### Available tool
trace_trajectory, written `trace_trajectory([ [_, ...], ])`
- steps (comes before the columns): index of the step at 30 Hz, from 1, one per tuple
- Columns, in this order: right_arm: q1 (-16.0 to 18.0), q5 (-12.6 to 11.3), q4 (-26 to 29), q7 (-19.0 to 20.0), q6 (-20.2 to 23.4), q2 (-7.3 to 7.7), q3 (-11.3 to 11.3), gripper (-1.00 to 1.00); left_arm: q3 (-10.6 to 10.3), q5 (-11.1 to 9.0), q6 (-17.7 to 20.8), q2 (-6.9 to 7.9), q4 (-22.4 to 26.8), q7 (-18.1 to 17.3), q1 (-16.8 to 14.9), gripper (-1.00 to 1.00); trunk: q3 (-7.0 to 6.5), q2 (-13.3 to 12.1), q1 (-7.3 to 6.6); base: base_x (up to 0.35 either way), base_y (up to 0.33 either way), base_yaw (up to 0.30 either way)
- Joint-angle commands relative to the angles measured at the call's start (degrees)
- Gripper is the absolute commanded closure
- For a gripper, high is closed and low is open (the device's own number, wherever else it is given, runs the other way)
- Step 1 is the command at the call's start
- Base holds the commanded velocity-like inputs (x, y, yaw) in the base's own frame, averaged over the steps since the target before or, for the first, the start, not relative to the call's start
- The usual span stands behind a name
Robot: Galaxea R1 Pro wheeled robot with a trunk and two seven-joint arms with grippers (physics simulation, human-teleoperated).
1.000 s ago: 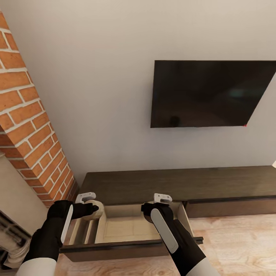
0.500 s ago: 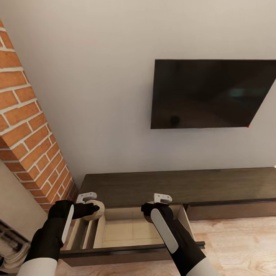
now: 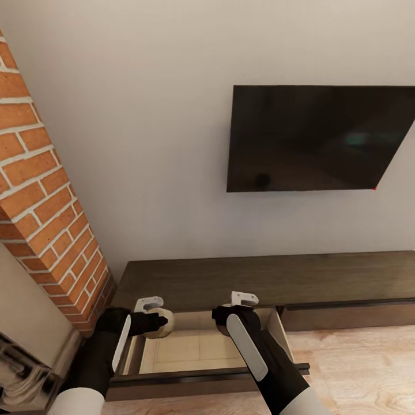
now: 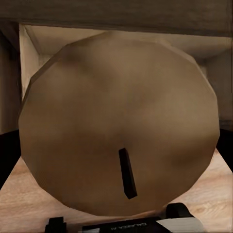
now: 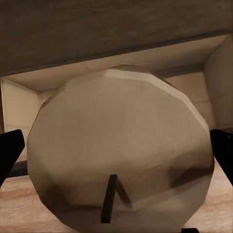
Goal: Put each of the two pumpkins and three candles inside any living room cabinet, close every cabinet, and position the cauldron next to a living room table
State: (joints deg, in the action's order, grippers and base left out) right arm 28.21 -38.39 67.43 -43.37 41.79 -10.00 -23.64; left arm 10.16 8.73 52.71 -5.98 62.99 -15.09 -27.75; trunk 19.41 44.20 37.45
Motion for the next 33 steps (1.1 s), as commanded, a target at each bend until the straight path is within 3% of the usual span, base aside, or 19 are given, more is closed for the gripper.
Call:
trace_trajectory([
  [1,0.00,0.03,-0.05,0.05,-0.15,0.00,0.00,1.00,-0.37,0.21,-0.49,-0.06,-0.38,0.10,-0.02,1.00,0.18,0.42,0.22,0.000,0.000,0.000],
  [7,-0.05,0.11,-2.15,0.19,-3.23,0.00,-0.77,1.00,-1.06,0.23,-1.88,-0.46,-1.42,0.91,-0.03,1.00,1.26,2.83,1.54,0.000,0.000,0.000],
  [13,0.00,0.07,-3.98,0.21,-3.45,0.00,-1.44,1.00,-1.10,-0.04,-2.03,-1.21,-3.32,3.48,-0.03,1.00,2.34,5.23,2.86,0.000,0.000,0.000],
  [19,-0.01,0.17,-3.75,0.22,-3.60,0.00,-1.63,1.00,-1.10,0.08,-5.17,-2.03,-5.09,3.98,-0.03,1.00,3.41,7.64,4.18,0.000,0.000,0.000],
  [33,0.00,0.04,-3.71,-0.05,-3.71,0.00,-1.58,1.00,-1.19,0.17,-7.90,-3.43,-7.54,5.32,-0.03,1.00,5.93,13.26,7.25,0.000,0.000,0.000],
])
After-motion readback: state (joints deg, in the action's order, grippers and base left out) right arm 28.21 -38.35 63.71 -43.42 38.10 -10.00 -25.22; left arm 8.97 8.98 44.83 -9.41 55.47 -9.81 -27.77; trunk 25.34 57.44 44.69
